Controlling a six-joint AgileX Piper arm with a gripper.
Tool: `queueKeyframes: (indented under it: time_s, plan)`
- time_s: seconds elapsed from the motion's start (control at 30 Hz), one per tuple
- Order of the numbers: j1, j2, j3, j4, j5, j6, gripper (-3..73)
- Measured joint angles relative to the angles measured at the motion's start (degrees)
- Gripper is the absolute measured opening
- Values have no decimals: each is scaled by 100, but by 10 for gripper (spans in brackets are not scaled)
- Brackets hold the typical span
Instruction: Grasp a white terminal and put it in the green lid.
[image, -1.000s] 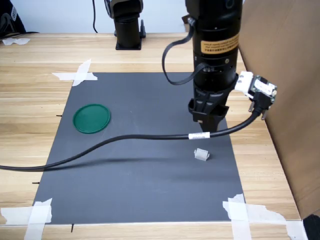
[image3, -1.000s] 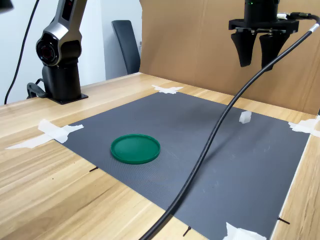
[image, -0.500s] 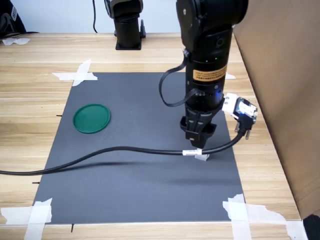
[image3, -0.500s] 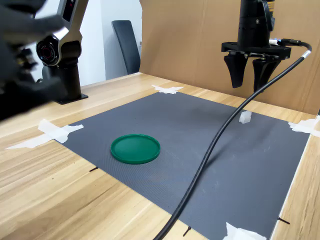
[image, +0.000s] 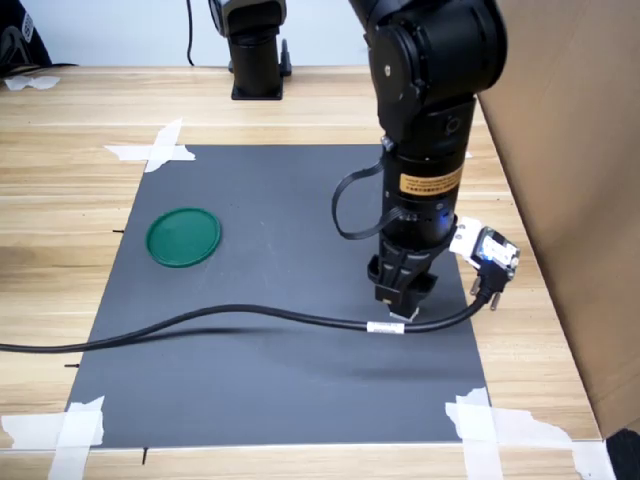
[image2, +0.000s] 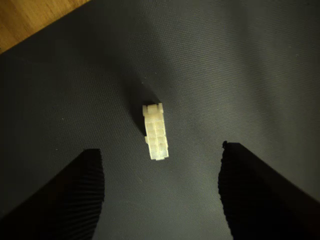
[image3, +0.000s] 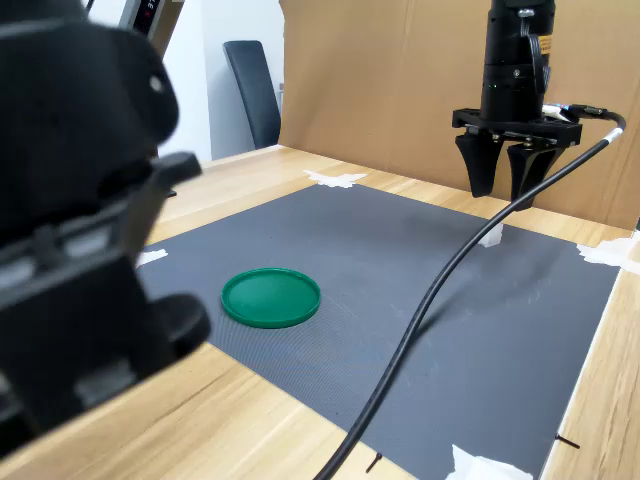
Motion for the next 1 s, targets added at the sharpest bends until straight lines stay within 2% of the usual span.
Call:
queueKeyframes:
  time_s: [0.53, 0.9, 1.0]
  plan:
    - [0, 480, 0, 0, -28, -267, 563]
    - [0, 553, 0, 0, -132, -342, 520]
    - [0, 553, 0, 0, -132, -342, 477]
